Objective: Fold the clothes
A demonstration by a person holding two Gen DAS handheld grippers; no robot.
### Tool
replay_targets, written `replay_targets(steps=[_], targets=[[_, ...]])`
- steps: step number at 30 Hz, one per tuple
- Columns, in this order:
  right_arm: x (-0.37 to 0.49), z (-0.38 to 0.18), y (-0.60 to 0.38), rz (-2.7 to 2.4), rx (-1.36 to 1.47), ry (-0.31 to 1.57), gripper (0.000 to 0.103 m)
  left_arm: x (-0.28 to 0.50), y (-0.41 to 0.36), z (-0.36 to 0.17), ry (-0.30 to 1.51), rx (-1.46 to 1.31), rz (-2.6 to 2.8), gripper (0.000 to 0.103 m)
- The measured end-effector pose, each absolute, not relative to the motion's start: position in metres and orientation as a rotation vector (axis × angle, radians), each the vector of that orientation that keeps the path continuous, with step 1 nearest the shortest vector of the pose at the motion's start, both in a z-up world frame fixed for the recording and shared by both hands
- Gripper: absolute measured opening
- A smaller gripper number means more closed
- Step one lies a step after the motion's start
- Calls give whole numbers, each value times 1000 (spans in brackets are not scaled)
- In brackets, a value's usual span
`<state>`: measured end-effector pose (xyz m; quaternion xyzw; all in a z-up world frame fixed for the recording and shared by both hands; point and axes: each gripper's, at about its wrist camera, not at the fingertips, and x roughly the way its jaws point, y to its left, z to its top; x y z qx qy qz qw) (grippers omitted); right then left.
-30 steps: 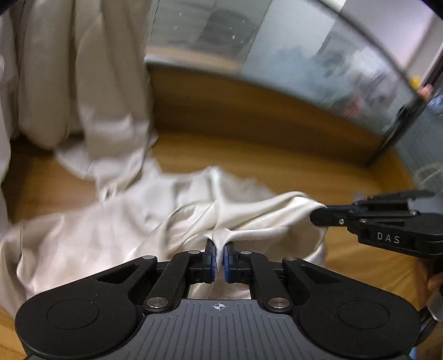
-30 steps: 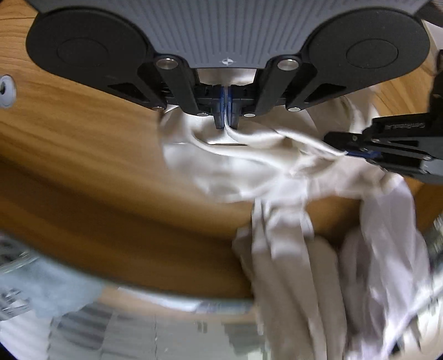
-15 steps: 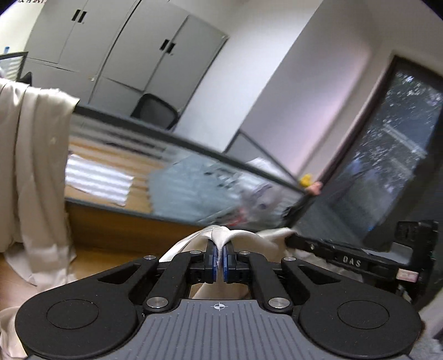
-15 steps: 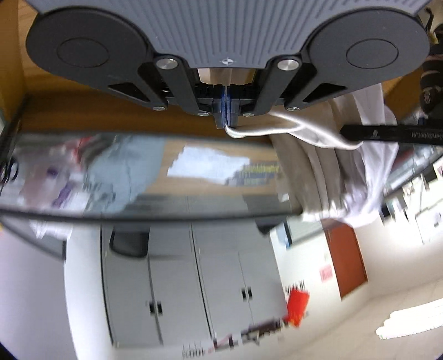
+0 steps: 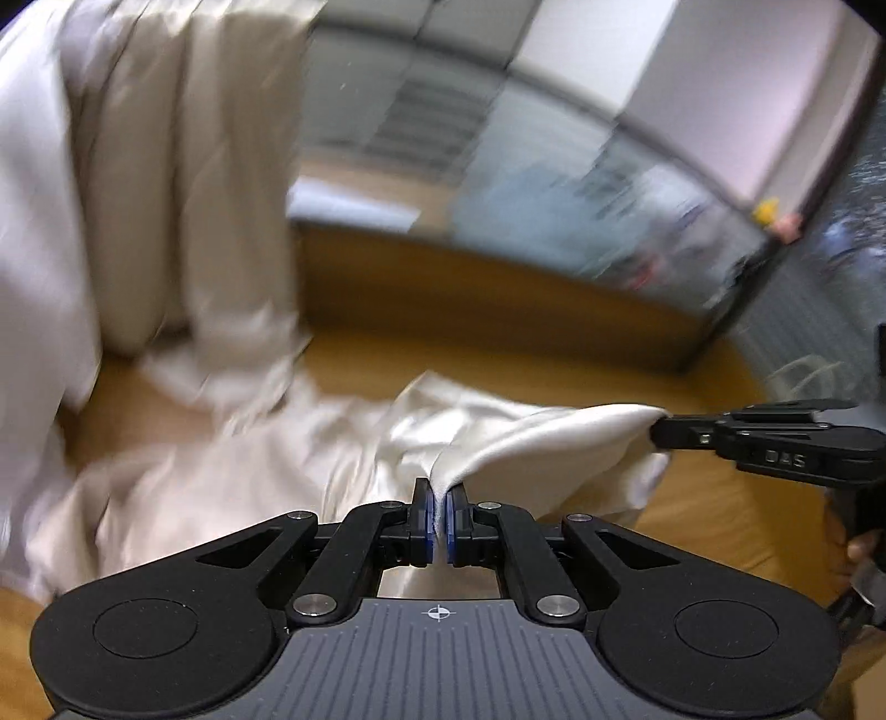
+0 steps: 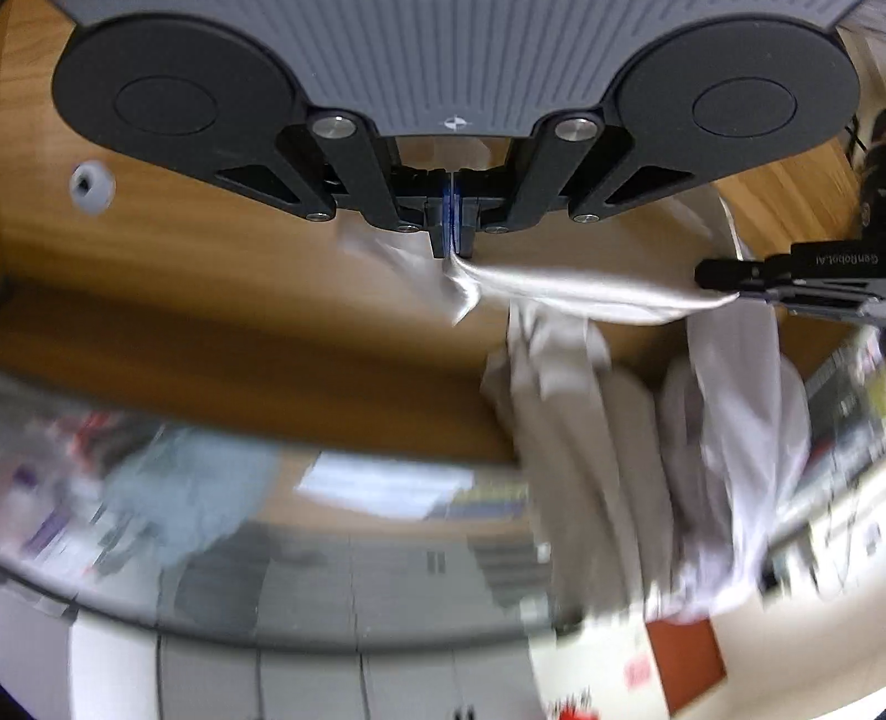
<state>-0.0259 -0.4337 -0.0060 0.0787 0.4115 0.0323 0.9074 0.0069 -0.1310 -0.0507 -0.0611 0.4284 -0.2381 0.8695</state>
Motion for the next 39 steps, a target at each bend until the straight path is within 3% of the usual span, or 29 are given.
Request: replay_targets(steps=[11,13,14,20,39], targets=[[27,-69,-382,86,-29,906,1,4,-119,-103,942,-45,-418,8],[38,-73,-378,95,-60,906,2,3,-120,-102,924,-22,-408,14],[43,-74,-377,96,-76,906,2,2,-121,-101,910,-6,-406,24],[45,-63,-383,110,-90,895,24,-5,-133,-87,790,105,-487,43],[-25,-67,-409,23,108,956,26,-11,-220,-136,843,377,-771,44]])
